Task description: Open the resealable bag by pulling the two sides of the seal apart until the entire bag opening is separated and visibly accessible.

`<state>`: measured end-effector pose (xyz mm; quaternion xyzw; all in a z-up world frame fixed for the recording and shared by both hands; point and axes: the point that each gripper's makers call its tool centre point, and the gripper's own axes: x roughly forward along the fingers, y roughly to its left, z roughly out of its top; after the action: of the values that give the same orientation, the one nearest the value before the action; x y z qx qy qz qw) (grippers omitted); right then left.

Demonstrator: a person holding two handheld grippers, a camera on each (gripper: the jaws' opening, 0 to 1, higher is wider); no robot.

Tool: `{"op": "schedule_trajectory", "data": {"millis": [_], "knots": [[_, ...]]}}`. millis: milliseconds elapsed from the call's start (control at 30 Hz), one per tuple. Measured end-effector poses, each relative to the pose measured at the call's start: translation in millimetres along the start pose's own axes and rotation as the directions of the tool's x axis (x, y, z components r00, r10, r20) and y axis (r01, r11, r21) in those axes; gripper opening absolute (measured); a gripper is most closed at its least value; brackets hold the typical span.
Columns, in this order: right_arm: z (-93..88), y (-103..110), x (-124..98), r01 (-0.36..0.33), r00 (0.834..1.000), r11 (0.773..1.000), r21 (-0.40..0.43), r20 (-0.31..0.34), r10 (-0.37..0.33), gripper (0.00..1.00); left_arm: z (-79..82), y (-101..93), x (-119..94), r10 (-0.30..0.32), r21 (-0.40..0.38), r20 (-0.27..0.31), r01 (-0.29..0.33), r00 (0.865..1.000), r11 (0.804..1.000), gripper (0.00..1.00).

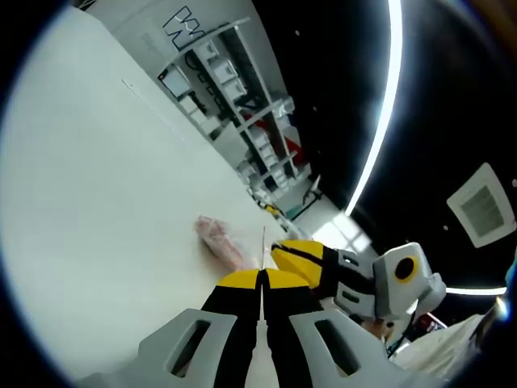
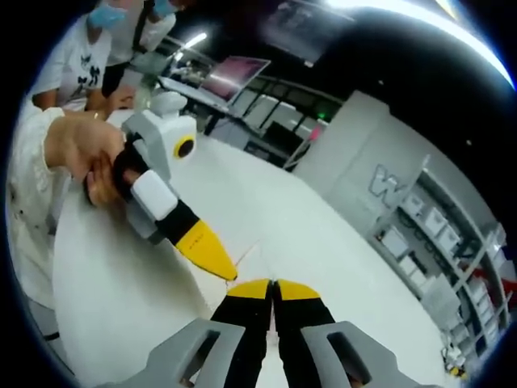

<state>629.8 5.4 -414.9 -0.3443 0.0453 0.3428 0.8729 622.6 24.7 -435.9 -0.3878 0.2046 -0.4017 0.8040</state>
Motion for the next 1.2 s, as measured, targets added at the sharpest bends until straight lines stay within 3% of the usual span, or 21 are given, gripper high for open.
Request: {"op": "schedule_trajectory", "data": {"millis": [667,1200], "knots": [[4.8,-21,-4,0.067,0.998,0.998,0.019,0.011,-0.067,0.0,0.9,-0.1,0,0.0,-0.001,-0.001,0.0,1.0,1.0,0.01],[2.8,-22,-5,0.073,0.997,0.997,0.021,0.009,-0.073,0.0,0.0,-0.1,0,0.003,-0.007,0.006,-0.003,1.0,1.0,0.01]]}}
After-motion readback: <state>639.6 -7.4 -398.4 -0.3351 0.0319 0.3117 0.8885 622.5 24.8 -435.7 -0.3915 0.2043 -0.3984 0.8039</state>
